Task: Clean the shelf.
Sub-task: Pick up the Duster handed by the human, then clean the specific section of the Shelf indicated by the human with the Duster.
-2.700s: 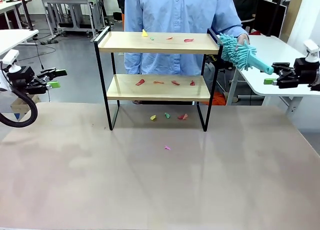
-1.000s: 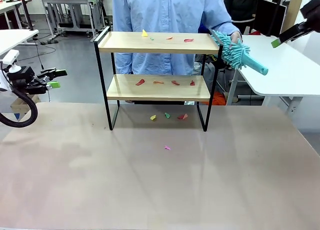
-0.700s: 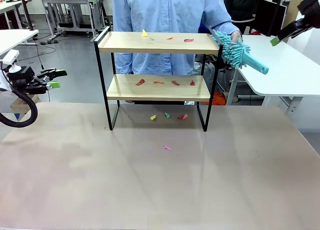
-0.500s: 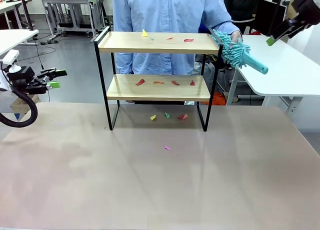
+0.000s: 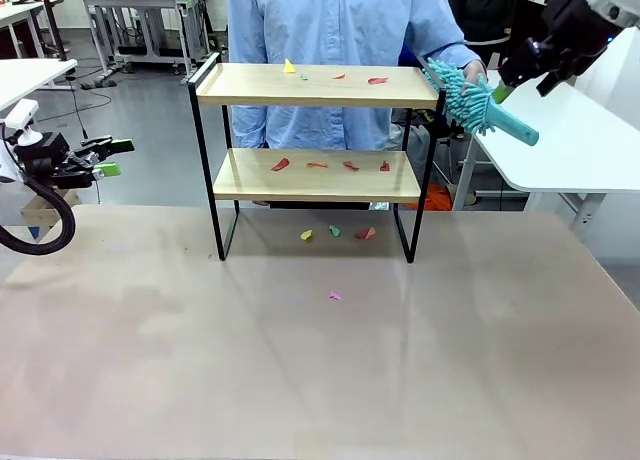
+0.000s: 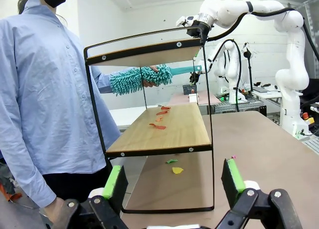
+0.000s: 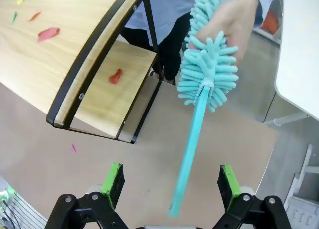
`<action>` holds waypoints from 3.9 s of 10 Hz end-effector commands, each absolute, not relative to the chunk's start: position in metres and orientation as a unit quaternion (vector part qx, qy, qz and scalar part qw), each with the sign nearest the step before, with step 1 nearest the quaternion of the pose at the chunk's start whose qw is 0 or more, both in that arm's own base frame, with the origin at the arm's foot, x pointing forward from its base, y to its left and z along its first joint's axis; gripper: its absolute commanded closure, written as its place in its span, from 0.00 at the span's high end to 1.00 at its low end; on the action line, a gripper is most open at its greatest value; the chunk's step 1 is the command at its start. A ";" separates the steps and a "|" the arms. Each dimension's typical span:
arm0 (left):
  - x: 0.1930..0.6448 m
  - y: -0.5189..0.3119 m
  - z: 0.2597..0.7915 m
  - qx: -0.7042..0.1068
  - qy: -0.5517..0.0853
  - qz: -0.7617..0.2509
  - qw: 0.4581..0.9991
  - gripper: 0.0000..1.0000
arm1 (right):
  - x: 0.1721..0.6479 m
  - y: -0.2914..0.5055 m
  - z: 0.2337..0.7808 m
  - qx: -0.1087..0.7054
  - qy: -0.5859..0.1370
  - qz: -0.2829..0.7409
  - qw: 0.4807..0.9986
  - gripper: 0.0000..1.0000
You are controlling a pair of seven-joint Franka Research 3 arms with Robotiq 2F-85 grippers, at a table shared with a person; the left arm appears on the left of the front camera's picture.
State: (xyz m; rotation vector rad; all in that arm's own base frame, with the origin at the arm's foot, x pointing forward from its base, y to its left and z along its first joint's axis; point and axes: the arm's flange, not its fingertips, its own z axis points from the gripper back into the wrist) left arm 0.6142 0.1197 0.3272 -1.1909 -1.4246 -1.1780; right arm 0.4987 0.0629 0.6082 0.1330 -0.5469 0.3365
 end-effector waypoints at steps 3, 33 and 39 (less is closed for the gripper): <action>0.614 0.119 0.328 -0.477 -0.576 -0.487 0.452 1.00 | 0.502 0.061 0.576 0.031 -0.276 0.126 0.952 1.00; 0.614 0.119 0.328 -0.477 -0.576 -0.487 0.452 1.00 | 0.487 0.035 0.579 0.005 -0.243 0.134 0.961 0.13; 0.614 0.119 0.328 -0.477 -0.576 -0.487 0.452 1.00 | 0.408 -0.044 0.590 -0.063 -0.050 0.326 0.942 0.13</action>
